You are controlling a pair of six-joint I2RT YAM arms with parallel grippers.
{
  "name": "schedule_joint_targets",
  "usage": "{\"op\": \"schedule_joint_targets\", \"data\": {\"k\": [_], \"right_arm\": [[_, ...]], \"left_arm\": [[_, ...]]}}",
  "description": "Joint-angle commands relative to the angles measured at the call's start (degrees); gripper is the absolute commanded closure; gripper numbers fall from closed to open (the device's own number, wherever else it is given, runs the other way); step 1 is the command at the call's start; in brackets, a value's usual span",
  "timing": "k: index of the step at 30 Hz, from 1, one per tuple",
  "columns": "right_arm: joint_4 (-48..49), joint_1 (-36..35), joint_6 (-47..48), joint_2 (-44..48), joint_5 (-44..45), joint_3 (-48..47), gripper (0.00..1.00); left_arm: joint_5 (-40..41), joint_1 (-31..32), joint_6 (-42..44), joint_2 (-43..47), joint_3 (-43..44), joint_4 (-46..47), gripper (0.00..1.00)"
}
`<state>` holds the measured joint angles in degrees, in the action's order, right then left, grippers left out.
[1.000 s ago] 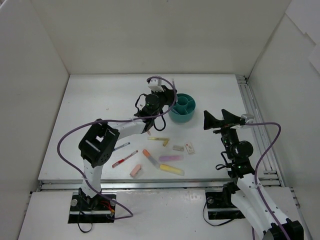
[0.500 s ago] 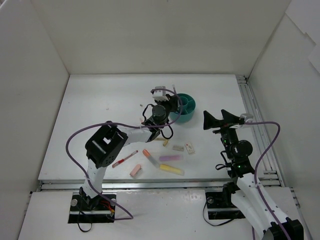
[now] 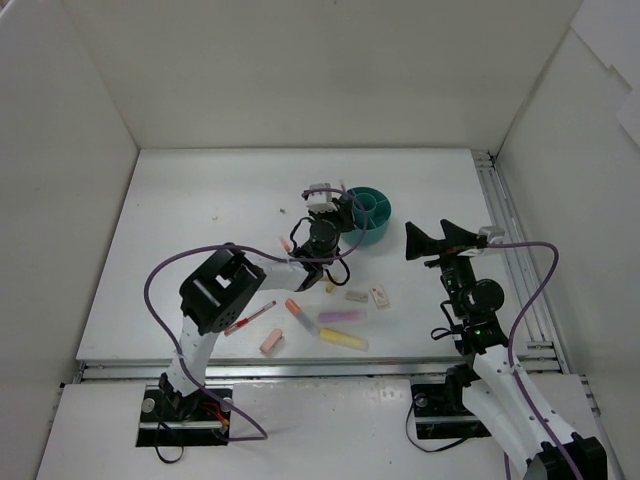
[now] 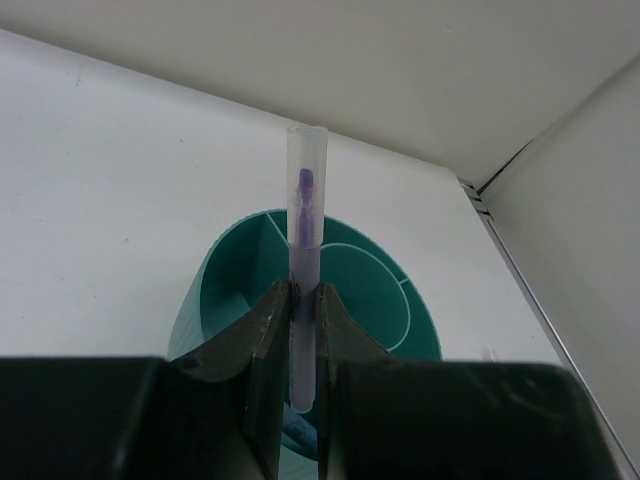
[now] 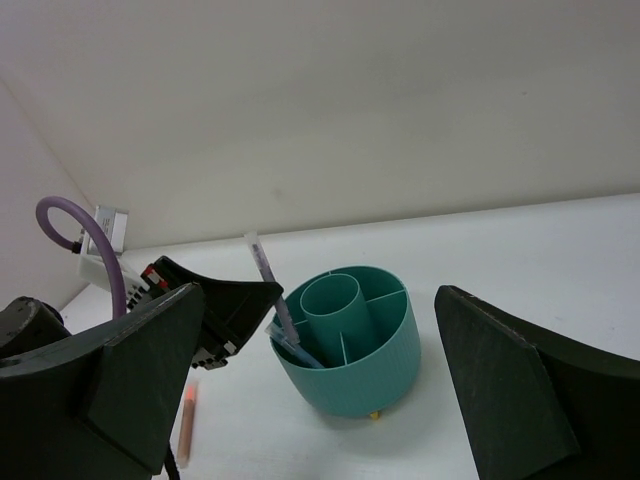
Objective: Sort the stationery into containers
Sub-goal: Place the pen in the storage box, then pick up the pen from the center of the board.
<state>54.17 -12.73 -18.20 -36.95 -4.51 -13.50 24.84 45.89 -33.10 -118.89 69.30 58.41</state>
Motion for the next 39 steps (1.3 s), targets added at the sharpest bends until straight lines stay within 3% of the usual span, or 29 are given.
{"op": "schedule_joint_targets", "data": {"k": [1, 7, 9, 12, 14, 21, 23, 27, 28, 30, 31, 34, 39], "right_arm": [[4.54, 0.16, -0.52, -0.67, -0.93, -0.65, 0.02], [4.45, 0.08, -0.52, -0.32, -0.5, -0.48, 0.02], [4.54, 0.16, -0.52, -0.58, -0.15, -0.48, 0.02], [4.54, 0.16, -0.52, -0.93, 0.47, -0.57, 0.02], [4.54, 0.08, -0.52, -0.84, 0.82, -0.57, 0.02], [1.47, 0.25, -0.35, -0.84, 8.01, -1.7, 0.02], [-7.37, 0.43, -0.7, -1.8, 12.83, -5.99, 0.02], [-38.82, 2.26, -4.55, -12.77, 27.16, -23.12, 0.02], [-48.19, 2.97, -4.57, -16.02, 28.76, -29.42, 0.02], [-53.53, 5.87, -4.39, -24.63, 29.74, -34.21, 0.02], [-57.65, 6.49, -3.87, -27.01, 28.87, -38.06, 0.02], [-63.56, 9.82, -0.98, -36.68, 22.9, -45.53, 0.02], [-67.97, 15.98, 5.61, -52.59, 15.51, -55.57, 0.02]], "left_arm": [[2.14, 0.78, -1.52, 0.59, 1.28, 5.66, 1.0], [2.93, 1.84, -1.53, 0.15, 0.93, 5.48, 0.95], [3.02, 1.84, -1.7, 0.76, -0.21, 5.83, 0.87], [2.23, 2.36, -1.09, 2.34, -2.5, 7.5, 0.73], [1.79, 3.41, 0.05, 4.09, -4.25, 8.99, 0.51], [-0.14, 4.03, 3.3, 12.09, -9.0, 9.97, 0.27], [-1.37, 4.03, 3.4, 16.31, -9.97, 6.64, 0.01], [-5.41, 3.08, 4.45, 24.92, -7.35, -11.25, 0.0], [-6.55, 1.67, 2.62, 27.72, -4.2, -23.75, 0.0], [-8.05, -0.53, 1.38, 29.41, -0.23, -35.5, 0.0], [-8.14, -2.8, -0.98, 30.64, 3.35, -47.13, 0.0], [-11.29, -7.2, -2.31, 32.14, 6.54, -62.65, 0.0], [-16.23, -16.79, -2.58, 34.6, 4.27, -74.13, 0.0]]}}
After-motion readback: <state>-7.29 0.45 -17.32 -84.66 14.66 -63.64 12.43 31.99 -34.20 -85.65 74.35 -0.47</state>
